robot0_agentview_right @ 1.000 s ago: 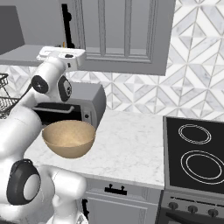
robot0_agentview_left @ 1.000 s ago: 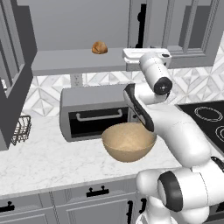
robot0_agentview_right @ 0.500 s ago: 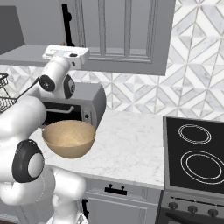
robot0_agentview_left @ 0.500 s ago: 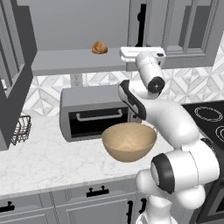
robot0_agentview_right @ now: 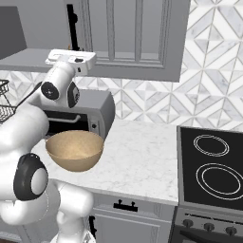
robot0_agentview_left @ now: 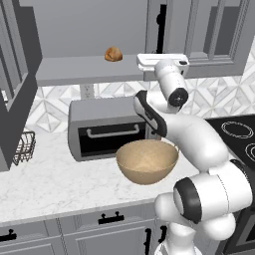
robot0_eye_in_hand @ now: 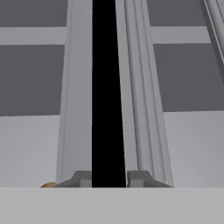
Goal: Open the cabinet, pick up the bread from the cabinet and place it in the basket. Then move the basket to the dining counter.
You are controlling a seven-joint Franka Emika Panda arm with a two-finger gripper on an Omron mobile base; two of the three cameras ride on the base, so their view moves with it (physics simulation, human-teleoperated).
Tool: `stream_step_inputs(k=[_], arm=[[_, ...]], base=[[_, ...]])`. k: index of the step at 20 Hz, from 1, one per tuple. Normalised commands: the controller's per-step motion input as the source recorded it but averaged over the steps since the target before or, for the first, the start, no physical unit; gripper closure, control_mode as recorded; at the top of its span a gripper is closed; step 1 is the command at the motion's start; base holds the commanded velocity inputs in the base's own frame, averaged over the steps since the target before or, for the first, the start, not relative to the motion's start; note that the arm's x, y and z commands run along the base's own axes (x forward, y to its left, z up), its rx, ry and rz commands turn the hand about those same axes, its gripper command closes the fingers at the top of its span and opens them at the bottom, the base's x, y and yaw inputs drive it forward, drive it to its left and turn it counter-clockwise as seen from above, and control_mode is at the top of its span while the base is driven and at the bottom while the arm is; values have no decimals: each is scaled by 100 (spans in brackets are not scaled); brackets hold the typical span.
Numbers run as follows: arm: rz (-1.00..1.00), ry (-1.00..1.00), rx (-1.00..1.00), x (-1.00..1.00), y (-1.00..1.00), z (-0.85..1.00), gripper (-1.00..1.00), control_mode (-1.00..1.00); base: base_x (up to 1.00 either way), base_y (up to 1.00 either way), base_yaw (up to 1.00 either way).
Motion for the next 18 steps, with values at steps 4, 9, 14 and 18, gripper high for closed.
stream_step_inputs(k=[4,9,14,18], arm=[[0,0,0,-8,-6,0,100,-100],[-7,1,0,-50,-8,3,100,-100],[-15,0,0,-99,-46,12,100,-100],[-21,0,0,-100,-65,15,100,-100]], base=[[0,0,0],[0,0,0],[0,0,0],[0,0,0]])
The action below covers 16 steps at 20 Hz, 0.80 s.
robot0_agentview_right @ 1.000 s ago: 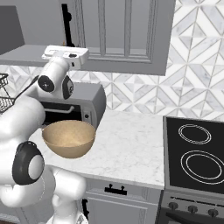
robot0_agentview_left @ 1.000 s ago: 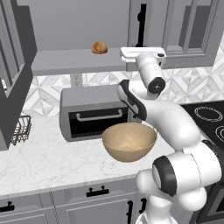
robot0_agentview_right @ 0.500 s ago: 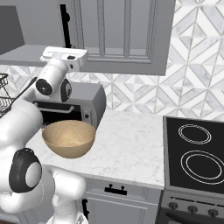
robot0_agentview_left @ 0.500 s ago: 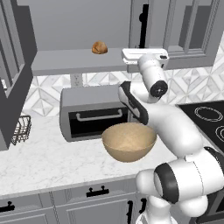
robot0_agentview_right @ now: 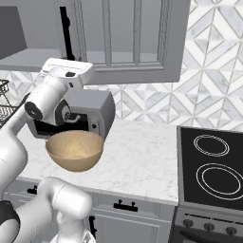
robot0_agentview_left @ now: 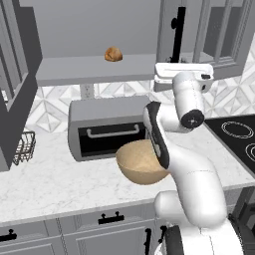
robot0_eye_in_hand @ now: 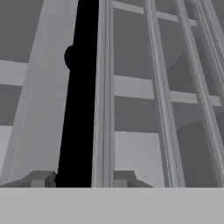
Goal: Open the cabinet, pick up the bread from the cabinet and place it in the basket. Then move the basket to the dining counter.
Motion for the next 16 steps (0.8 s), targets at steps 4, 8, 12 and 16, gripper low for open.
stream_step_inputs(k=[4,8,12,16], arm=[[-18,3,3,-100,-81,17,100,-100],[-13,4,7,-100,-86,10,100,-100],[-12,3,10,-100,-86,6,100,-100],[-11,3,12,-100,-84,6,100,-100]], base=[[0,0,0],[0,0,0],[0,0,0],[0,0,0]])
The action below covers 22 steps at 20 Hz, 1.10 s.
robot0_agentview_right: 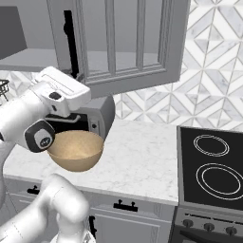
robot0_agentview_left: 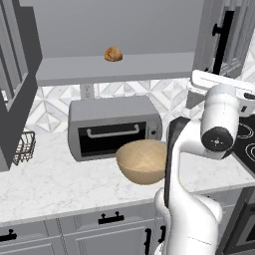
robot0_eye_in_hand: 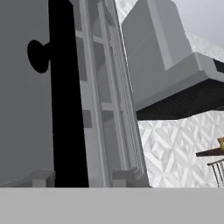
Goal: Open the cabinet, pick up the bread from the cabinet and place it in the basket. Then move the basket to the dining counter.
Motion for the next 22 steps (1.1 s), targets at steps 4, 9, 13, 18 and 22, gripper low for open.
stream_step_inputs(k=[4,9,13,18,22], arm=[[-11,2,11,-100,-80,2,100,-100],[-4,1,9,-100,-47,2,100,-100],[0,0,0,-87,15,0,-100,-100],[0,0,-1,-92,75,0,-100,-100],[-7,2,-7,-18,100,3,-100,-100]], base=[[0,0,0],[0,0,0],[0,0,0],[0,0,0],[0,0,0]])
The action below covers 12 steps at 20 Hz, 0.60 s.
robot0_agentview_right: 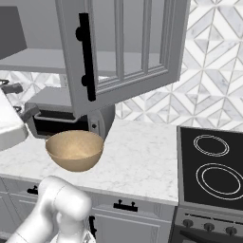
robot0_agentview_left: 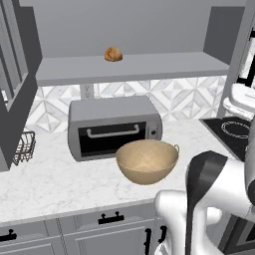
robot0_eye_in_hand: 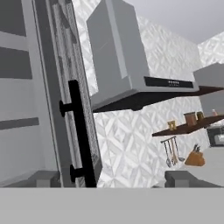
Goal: Open the cabinet, pick up the bread from the cabinet and place it in the basket. Then move the basket to the dining counter.
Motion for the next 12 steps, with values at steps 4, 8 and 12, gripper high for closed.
stream_step_inputs(k=[4,8,12], arm=[[-19,1,-2,68,100,14,-100,-100],[-30,0,0,100,84,16,-100,-100],[-31,0,2,100,34,6,-100,-100]], base=[[0,0,0],[0,0,0],[0,0,0]])
